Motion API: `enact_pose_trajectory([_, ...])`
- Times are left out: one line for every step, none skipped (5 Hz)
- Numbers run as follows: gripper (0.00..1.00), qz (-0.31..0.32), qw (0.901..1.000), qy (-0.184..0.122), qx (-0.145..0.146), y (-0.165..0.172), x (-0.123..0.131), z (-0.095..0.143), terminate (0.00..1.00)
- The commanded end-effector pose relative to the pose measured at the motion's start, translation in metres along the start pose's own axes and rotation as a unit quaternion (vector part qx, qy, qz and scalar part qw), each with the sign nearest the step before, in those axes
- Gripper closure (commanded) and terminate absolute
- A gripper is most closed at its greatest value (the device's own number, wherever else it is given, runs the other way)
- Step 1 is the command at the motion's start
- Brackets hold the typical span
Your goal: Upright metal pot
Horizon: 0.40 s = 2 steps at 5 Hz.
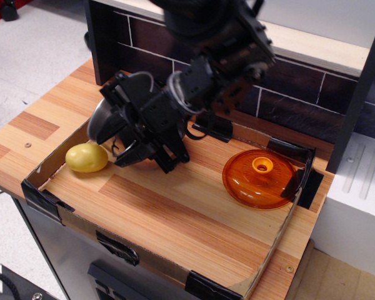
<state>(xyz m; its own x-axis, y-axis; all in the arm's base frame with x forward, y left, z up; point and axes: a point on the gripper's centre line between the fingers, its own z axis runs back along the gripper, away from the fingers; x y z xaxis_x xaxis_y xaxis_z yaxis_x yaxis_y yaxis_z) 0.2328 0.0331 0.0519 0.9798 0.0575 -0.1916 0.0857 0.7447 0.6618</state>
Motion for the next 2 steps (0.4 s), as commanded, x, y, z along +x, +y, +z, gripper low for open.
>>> enact_pose_trajectory([0.0, 0.036, 0.9984, -0.035, -0.026, 0.002, 0.009, 0.008, 0.0])
enact_pose_trajectory([0.0, 0.054, 0.9938, -0.054, -0.08, 0.012, 0.012, 0.024, 0.0])
